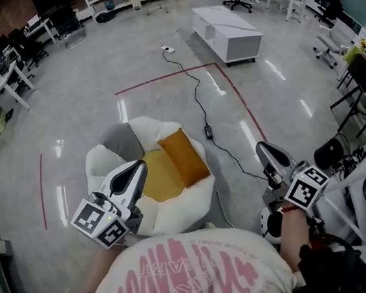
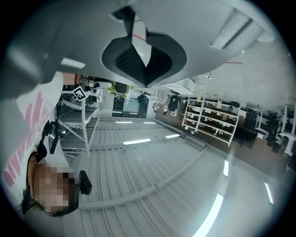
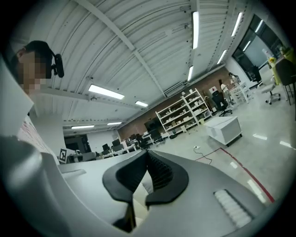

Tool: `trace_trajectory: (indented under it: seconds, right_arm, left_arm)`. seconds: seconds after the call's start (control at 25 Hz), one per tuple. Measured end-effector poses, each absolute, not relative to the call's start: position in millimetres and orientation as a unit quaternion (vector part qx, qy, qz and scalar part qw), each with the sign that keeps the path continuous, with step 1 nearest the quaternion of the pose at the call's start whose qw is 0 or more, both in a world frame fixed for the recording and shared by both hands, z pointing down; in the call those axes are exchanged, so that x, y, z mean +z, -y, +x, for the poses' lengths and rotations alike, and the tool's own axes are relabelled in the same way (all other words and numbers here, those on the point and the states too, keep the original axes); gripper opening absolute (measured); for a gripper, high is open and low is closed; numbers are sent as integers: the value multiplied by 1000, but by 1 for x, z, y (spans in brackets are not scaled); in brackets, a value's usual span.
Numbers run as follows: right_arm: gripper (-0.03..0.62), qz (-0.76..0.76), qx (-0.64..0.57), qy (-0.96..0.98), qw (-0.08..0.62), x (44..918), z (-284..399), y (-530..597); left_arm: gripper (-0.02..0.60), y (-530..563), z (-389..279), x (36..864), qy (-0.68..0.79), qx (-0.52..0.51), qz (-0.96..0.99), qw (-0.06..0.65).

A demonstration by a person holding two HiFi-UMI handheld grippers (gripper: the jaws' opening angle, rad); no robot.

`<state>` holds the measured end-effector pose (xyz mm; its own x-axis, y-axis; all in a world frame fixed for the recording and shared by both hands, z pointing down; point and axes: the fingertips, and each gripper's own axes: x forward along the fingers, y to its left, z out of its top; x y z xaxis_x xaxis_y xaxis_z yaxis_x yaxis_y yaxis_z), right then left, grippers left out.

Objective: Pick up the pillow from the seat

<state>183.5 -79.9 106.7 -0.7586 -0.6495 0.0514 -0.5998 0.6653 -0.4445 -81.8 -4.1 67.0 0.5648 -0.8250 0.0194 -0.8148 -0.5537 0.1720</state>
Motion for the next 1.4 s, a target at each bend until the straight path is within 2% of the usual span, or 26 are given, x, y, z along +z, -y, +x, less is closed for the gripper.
trace_trajectory:
  seconds: [0.28, 0.44, 0.92, 1.2, 1.4]
  right_arm:
    - [6, -311, -196, -929, -40, 146, 168, 106]
    - [6, -306, -224, -923, -62, 177, 166, 119]
    - [6, -303, -330, -889, -90, 288, 135, 150]
    - [6, -340, -383, -853, -103, 393, 133, 164]
    - [6, -369, -424, -823, -86, 471, 126, 172]
  left_arm:
    - [16, 11, -70, 93, 494, -28, 866, 67]
    - [17, 19, -64, 121, 497, -15, 862, 99]
    - [16, 56, -96, 226, 538, -3, 816, 214]
    - [16, 78, -125, 332, 543, 25, 797, 262]
    - [15, 91, -143, 418, 536, 43, 789, 296]
